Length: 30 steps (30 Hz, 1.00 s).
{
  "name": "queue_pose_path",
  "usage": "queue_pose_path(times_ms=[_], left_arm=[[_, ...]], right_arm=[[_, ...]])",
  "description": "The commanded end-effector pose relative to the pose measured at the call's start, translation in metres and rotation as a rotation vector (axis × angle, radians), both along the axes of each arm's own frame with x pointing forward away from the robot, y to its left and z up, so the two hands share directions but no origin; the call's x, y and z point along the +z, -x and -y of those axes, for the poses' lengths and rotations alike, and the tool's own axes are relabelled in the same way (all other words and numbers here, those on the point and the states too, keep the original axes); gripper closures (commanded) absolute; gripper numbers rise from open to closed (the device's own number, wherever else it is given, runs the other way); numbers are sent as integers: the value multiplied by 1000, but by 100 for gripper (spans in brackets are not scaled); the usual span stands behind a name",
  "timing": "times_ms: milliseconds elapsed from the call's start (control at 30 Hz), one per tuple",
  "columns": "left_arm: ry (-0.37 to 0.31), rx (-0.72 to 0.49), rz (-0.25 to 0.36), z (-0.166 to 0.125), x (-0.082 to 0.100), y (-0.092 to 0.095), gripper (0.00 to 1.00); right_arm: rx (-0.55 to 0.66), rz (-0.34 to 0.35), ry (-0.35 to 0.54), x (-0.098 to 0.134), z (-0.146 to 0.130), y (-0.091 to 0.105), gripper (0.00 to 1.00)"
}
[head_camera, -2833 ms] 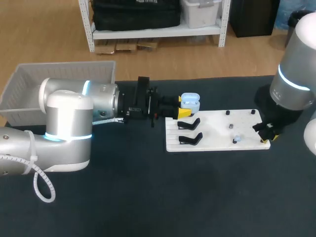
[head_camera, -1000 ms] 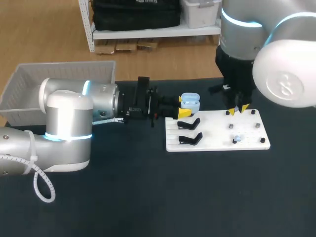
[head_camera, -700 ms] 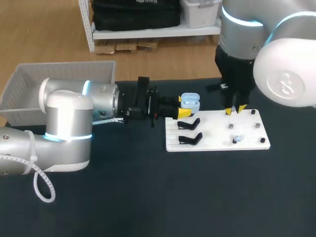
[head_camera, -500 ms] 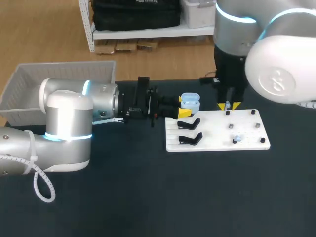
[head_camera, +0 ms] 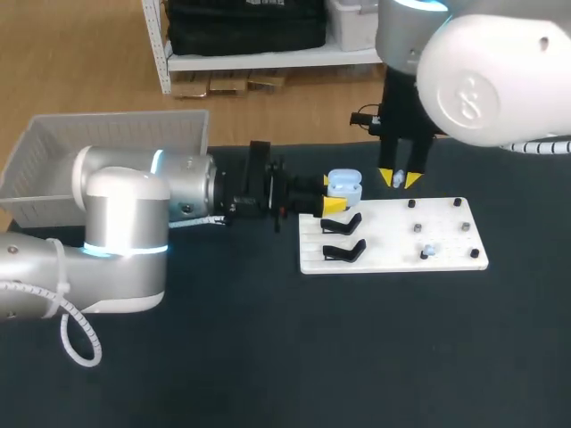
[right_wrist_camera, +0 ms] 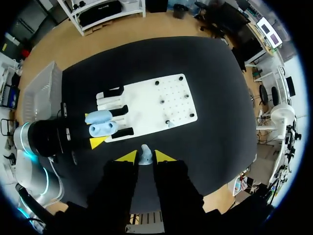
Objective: Pick up each earbud case from the left stands, insert the matching earbuds, close the lid, and place the case in the box.
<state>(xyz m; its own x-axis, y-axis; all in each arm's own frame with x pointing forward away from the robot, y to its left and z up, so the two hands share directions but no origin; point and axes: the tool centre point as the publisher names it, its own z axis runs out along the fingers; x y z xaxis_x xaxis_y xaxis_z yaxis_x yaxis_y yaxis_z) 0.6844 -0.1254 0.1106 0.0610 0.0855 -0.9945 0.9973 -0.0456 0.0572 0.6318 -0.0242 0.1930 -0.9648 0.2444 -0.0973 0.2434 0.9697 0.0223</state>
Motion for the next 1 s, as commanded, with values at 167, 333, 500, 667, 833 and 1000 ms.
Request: queue_pose_path(times_ms=[167, 333, 500, 667, 833, 1000], left_arm=[[31, 19, 11, 5, -4, 6, 100], [45, 16, 14, 8, -4, 5, 100], [49, 10, 19, 9, -4, 4, 100], [49, 5, 19, 10, -4, 4, 100], [49, 5, 19, 10, -4, 4, 100], [49, 5, 19, 10, -4, 4, 100]], right_arm=[[-2, 6, -1, 0, 1, 2, 100], [-32, -2, -11, -1, -4, 1, 100], [-84, -12, -19, -1, -9, -3, 100], [-146, -27, -14, -2, -15, -7, 100], [-187, -36, 6, -4, -23, -11, 100], [-199, -36, 23, -7, -27, -16, 100]])
